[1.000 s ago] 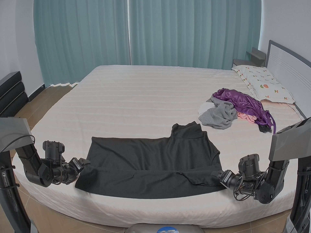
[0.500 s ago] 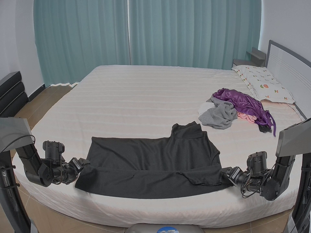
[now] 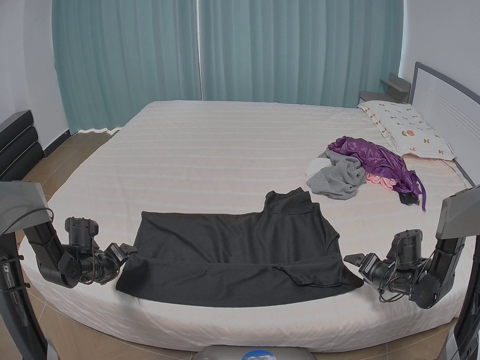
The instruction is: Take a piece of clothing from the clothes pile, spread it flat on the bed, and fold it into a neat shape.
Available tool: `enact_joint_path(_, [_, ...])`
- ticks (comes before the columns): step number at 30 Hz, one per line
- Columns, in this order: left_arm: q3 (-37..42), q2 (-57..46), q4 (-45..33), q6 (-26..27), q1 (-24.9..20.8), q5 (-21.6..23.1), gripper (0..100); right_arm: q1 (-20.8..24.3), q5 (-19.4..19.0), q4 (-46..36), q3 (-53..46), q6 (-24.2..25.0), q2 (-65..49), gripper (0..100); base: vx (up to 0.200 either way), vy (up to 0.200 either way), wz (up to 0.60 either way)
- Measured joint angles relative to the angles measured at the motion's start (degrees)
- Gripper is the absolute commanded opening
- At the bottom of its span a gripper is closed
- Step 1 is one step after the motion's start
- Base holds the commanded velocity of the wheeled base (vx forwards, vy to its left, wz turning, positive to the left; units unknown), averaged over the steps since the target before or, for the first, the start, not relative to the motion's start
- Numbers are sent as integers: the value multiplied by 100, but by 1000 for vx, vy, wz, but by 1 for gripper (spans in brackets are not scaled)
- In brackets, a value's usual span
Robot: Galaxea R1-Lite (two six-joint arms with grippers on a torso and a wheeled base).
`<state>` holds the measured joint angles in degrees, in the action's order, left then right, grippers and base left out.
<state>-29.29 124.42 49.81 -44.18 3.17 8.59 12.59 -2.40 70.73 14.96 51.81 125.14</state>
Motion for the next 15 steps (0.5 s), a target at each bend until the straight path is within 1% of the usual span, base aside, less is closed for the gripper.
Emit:
enact_joint_path(3, [-11,0,-5,0,13,0,100,-15,-299,178,-44,-369,2,100,0,0,0])
enact_joint_path(6, [-22,0,-9,0,18,-1,100,-33,-441,413,-50,-638,132,100,0,0,0])
enact_joint_path(10, [-28,0,-9,0,24,-1,100,-61,-501,873,-55,-972,430,100,0,0,0])
enact_joint_path(14, [-33,0,-9,0,29,-1,100,-201,-547,1343,-63,-1336,797,100,0,0,0])
enact_joint_path(15, [-33,2,-9,0,29,-1,100,-249,-564,1438,-72,-1376,898,0,0,0,0])
